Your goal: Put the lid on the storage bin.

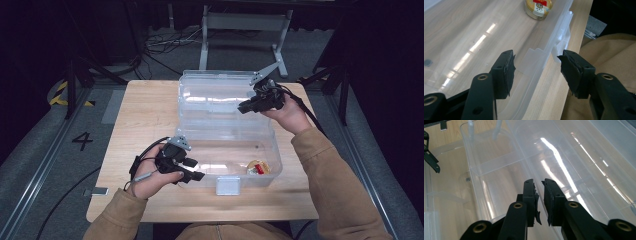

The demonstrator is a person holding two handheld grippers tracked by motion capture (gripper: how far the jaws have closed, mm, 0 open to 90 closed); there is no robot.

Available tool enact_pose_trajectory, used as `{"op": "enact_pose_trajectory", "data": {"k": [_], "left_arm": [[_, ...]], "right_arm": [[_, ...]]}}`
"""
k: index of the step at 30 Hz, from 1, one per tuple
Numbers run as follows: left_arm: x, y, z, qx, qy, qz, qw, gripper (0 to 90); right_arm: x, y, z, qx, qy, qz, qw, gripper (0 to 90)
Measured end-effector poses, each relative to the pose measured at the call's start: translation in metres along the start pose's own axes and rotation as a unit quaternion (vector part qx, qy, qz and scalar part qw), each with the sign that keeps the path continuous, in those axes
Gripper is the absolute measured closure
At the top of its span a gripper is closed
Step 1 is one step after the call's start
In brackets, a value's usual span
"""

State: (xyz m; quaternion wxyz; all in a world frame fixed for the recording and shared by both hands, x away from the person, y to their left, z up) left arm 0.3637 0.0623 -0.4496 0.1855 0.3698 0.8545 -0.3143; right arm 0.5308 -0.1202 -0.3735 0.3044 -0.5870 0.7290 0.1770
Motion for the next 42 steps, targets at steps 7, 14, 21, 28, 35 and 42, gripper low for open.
{"op": "enact_pose_trajectory", "data": {"k": [7, 14, 21, 28, 35, 42], "left_arm": [[0.002, -0.003, 0.006, 0.005, 0.013, 0.008, 0.9999, 45.2], [0.006, -0.002, 0.017, 0.000, 0.034, 0.013, 0.9993, 47.8], [0.011, 0.001, 0.027, -0.012, 0.057, 0.021, 0.9981, 53.5], [0.014, 0.005, 0.029, -0.028, 0.070, 0.053, 0.9957, 74.7], [0.014, 0.005, 0.029, -0.032, 0.072, 0.063, 0.9949, 75.8], [0.014, 0.005, 0.029, -0.031, 0.073, 0.063, 0.9949, 75.8]], "right_arm": [[0.000, 0.000, 0.000, 0.000, -0.001, 0.000, 1.0000, 79.9], [0.000, 0.000, 0.000, 0.001, -0.001, 0.001, 1.0000, 79.9], [0.001, -0.001, 0.000, -0.002, -0.001, 0.001, 1.0000, 79.8], [0.000, 0.000, 0.000, -0.002, -0.001, 0.001, 1.0000, 79.8], [0.000, 0.001, 0.000, -0.004, -0.001, 0.005, 1.0000, 80.1], [0.000, 0.003, -0.002, -0.008, -0.001, 0.006, 1.0000, 80.7]]}}
Point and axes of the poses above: each handheld gripper's, and its own axes: z roughly forward along the jaws, x roughly out of its underside, y roughly to its left, the point moved 9 cm from there along z, roughly forward along the jaws, and after that the axes turned 11 degrees about -z, right-handed, at the moved point
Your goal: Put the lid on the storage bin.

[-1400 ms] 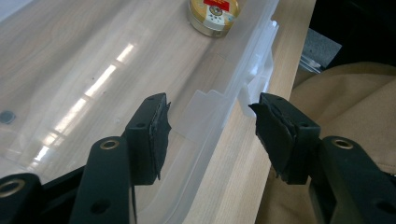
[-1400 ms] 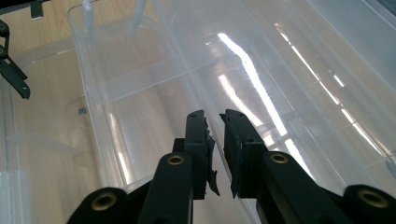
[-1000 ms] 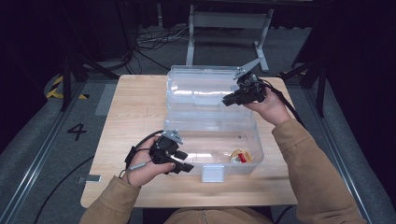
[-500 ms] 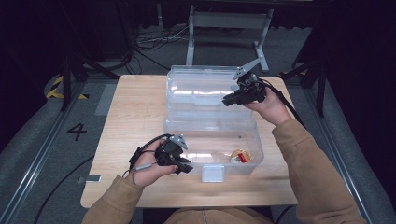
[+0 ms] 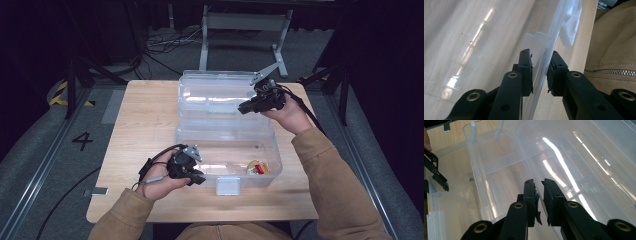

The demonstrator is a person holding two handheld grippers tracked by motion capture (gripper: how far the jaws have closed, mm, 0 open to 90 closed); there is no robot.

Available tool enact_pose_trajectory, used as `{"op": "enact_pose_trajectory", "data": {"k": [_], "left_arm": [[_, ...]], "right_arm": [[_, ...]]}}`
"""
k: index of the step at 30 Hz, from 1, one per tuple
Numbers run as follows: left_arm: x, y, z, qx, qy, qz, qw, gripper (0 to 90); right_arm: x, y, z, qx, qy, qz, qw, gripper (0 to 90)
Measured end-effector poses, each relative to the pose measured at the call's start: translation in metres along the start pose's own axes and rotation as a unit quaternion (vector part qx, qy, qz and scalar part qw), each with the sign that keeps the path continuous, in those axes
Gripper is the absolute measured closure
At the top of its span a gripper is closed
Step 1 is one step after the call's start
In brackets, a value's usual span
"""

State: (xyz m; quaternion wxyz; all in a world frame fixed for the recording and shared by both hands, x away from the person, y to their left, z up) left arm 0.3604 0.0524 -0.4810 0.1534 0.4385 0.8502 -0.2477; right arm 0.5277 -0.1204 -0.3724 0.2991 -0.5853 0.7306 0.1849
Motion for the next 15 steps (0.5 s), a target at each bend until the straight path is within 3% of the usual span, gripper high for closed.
{"op": "enact_pose_trajectory", "data": {"k": [15], "left_arm": [[0.000, 0.000, 0.000, 0.001, 0.001, -0.009, 1.0000, 75.3]], "right_arm": [[-0.002, 0.016, -0.008, -0.011, 0.000, -0.021, 0.9997, 82.1]]}}
Point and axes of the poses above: each handheld gripper's, and its own axes: z roughly forward along the jaws, x roughly out of its underside, y roughly to its left, the point moved 9 cm from there along z, roughly forward along the jaws, and after that the axes turned 11 degrees about -z, right-handed, at the moved point
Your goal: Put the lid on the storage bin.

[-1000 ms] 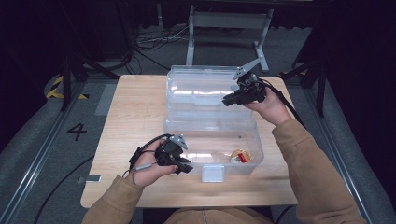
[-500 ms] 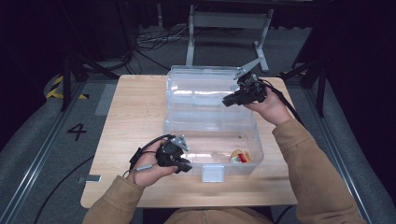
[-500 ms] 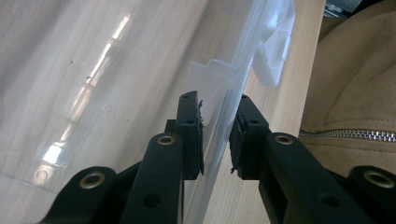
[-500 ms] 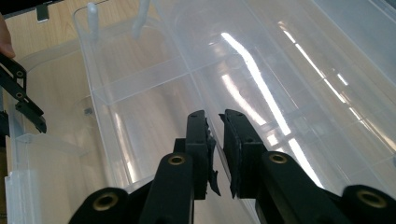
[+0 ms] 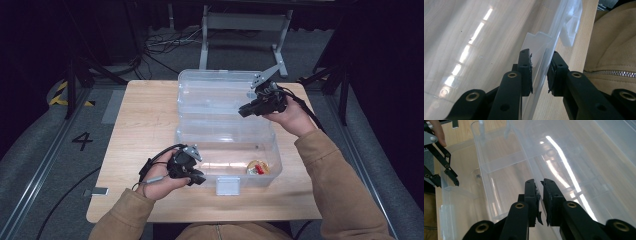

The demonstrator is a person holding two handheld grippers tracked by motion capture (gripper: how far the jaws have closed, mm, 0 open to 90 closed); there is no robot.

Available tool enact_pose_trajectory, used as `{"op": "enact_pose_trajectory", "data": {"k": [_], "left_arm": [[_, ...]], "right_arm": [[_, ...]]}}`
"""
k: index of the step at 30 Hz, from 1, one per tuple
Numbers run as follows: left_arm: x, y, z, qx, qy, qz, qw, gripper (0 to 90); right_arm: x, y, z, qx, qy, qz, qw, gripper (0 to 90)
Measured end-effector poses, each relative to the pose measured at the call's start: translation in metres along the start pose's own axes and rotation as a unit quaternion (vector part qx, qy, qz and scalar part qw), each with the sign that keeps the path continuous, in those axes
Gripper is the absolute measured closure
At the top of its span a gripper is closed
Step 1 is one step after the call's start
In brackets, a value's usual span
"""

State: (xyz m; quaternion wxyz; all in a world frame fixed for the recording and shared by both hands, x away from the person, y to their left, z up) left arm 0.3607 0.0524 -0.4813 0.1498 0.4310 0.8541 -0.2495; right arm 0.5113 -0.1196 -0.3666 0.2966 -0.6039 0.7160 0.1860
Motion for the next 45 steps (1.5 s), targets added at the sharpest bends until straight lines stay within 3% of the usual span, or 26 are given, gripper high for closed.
{"op": "enact_pose_trajectory", "data": {"k": [19, 45], "left_arm": [[0.000, 0.000, 0.000, -0.002, 0.002, -0.005, 1.0000, 74.8], [0.000, 0.000, 0.000, -0.002, 0.001, -0.006, 1.0000, 74.7]], "right_arm": [[0.000, 0.019, -0.007, 0.002, 0.005, -0.029, 0.9996, 82.7], [0.005, 0.045, -0.014, -0.003, 0.005, -0.050, 0.9987, 83.9]]}}
Point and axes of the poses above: each handheld gripper's, and its own axes: z roughly forward along the jaws, x roughly out of its underside, y roughly to its left, the point moved 9 cm from there along z, roughly forward along the jaws, and after that the axes turned 11 degrees about -z, right-handed, at the moved point
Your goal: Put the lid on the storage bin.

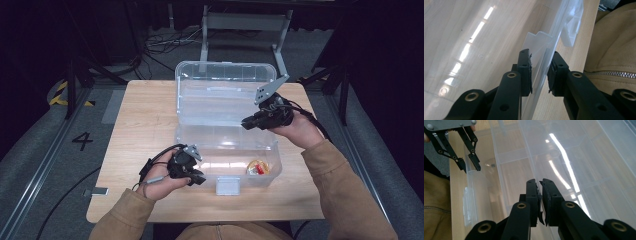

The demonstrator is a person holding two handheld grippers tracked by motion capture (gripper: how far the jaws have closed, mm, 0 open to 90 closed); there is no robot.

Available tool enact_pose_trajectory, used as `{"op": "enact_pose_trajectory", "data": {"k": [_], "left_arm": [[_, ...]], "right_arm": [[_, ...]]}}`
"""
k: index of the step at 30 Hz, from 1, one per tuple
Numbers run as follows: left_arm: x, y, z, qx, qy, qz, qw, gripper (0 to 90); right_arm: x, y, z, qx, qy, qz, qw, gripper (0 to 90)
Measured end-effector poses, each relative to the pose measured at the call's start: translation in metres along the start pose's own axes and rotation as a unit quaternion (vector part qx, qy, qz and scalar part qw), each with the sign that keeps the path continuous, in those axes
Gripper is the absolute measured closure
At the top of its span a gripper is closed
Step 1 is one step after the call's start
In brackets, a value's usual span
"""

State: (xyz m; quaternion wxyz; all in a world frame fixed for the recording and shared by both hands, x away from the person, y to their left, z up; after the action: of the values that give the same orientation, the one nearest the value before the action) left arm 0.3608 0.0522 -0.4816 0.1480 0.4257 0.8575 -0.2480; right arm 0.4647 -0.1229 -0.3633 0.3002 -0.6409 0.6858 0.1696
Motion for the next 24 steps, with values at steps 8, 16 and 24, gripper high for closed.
{"op": "enact_pose_trajectory", "data": {"k": [8, 16, 24], "left_arm": [[0.000, 0.000, 0.000, 0.000, 0.000, 0.000, 1.0000, 74.7], [0.000, 0.000, 0.000, 0.000, 0.000, -0.001, 1.0000, 74.7], [0.000, 0.000, 0.000, 0.000, 0.001, -0.001, 1.0000, 74.6]], "right_arm": [[0.001, 0.007, -0.001, -0.003, 0.001, -0.006, 1.0000, 83.9], [0.002, 0.013, -0.001, -0.006, 0.002, -0.012, 0.9999, 84.8], [0.004, 0.018, -0.002, -0.006, 0.003, -0.017, 0.9998, 85.0]]}}
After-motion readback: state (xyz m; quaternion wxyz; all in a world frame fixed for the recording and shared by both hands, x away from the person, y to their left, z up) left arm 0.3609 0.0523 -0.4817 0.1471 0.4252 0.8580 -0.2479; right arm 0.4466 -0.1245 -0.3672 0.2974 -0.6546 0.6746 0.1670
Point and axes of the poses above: each handheld gripper's, and its own axes: z roughly forward along the jaws, x roughly out of its underside, y roughly to its left, the point moved 9 cm from there along z, roughly forward along the jaws, and after that the axes turned 11 degrees about -z, right-handed, at the moved point
